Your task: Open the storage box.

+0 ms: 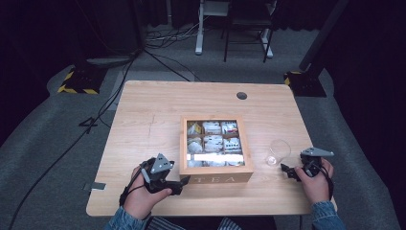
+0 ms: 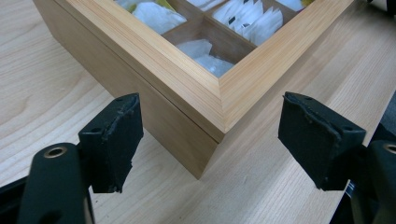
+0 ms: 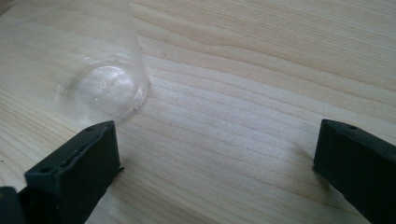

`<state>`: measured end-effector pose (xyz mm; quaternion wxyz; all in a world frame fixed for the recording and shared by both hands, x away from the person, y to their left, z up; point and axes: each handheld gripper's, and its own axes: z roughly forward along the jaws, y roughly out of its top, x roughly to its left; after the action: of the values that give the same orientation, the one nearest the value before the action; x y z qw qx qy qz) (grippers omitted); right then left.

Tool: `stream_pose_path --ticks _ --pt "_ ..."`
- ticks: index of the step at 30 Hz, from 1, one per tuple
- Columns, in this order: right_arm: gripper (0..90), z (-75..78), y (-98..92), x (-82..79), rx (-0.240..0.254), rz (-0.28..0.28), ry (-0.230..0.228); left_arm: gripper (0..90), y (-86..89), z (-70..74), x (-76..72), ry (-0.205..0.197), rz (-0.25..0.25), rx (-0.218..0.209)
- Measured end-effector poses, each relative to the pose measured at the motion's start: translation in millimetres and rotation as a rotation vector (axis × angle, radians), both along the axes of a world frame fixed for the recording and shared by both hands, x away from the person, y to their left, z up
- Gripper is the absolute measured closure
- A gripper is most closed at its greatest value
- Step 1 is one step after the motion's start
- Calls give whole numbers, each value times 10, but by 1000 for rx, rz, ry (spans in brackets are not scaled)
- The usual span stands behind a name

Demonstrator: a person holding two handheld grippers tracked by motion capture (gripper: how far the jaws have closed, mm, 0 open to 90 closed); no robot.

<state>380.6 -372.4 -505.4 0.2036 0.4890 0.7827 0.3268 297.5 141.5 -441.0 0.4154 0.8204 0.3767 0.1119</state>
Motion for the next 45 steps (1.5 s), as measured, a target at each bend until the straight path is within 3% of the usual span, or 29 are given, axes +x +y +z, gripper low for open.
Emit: stream_pose_path --ticks 9,21,27,45 --pt "3 -1 -2 0 0 2 -1 395 -23 -40 9 -6 -12 18" --pt "3 -1 -2 0 0 2 -1 448 -53 -59 1 -15 -30 77" --pt "3 -1 -2 0 0 2 -1 483 -66 -58 -17 -54 -45 130" --pt "2 -1 -1 0 0 2 -1 511 -71 22 -15 -55 -23 99"
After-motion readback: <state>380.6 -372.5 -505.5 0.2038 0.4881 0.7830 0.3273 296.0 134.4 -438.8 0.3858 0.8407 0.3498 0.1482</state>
